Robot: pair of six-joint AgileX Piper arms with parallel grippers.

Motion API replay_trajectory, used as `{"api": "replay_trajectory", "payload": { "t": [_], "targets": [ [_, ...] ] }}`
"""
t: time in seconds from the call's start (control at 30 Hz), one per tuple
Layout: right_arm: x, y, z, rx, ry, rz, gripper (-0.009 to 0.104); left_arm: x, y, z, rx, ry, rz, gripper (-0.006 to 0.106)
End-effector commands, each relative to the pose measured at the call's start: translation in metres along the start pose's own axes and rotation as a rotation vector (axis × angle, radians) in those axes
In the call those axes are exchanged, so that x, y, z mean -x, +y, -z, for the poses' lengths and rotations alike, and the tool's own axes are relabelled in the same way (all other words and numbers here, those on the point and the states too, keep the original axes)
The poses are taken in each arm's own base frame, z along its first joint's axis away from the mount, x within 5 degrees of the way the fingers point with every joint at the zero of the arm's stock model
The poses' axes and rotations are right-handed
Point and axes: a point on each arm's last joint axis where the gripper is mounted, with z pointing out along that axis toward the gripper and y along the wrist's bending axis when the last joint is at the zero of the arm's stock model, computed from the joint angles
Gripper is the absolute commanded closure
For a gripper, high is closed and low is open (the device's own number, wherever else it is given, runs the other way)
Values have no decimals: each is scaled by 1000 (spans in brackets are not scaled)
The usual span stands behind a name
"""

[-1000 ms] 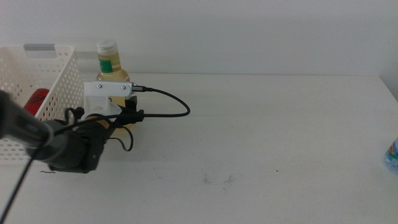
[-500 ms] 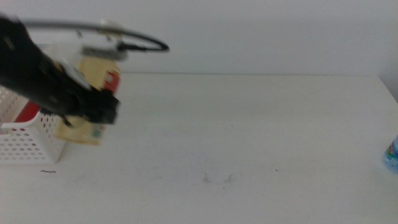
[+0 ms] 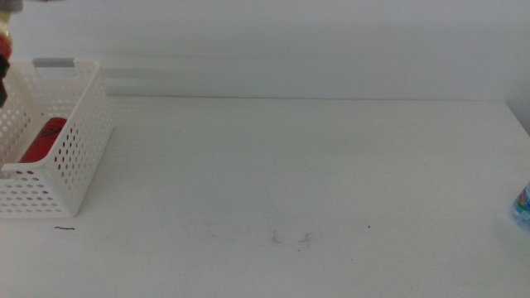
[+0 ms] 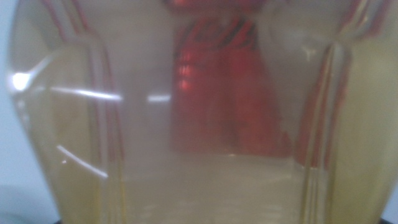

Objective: Use arms to grab the bottles and put them into the dustbin to the left of the table.

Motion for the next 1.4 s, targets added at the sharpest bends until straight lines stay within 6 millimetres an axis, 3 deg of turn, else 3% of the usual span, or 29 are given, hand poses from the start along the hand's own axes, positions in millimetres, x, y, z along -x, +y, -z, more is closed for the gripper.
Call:
{"api": "replay_trajectory", "payload": {
  "t": [0.0,0.3,0.53,0.63,0.73,0.77,0.8,0.83,0.9,1.0,1.2,1.37],
  "targets": [
    [0,0,0,-3,-13,8,8,7,2,-11,-57,-17,10,102],
    [0,0,0,-3,-13,8,8,14,8,-89,-80,90,14,102],
    [0,0,0,-3,-13,3,8,12,8,-123,-104,153,14,96],
    [0,0,0,-3,-13,3,8,11,7,-130,-114,165,18,78],
    [0,0,0,-3,-13,3,8,11,6,-131,-123,165,23,48],
    [0,0,0,-3,-13,3,8,11,7,-128,-122,173,20,24],
    [0,0,0,-3,-13,3,8,10,6,-125,-124,176,21,12],
    [0,0,0,-3,-13,3,8,9,6,-121,-129,184,28,6],
    [0,0,0,-3,-13,3,8,10,4,-105,-134,171,38,7],
    [0,0,0,-3,-13,3,8,13,-3,-68,-132,93,31,7],
    [0,0,0,-3,-13,3,8,10,-43,46,-124,-174,-35,7],
    [0,0,0,-3,-13,3,8,-9,-96,133,-347,-428,-96,7]
  ]
}}
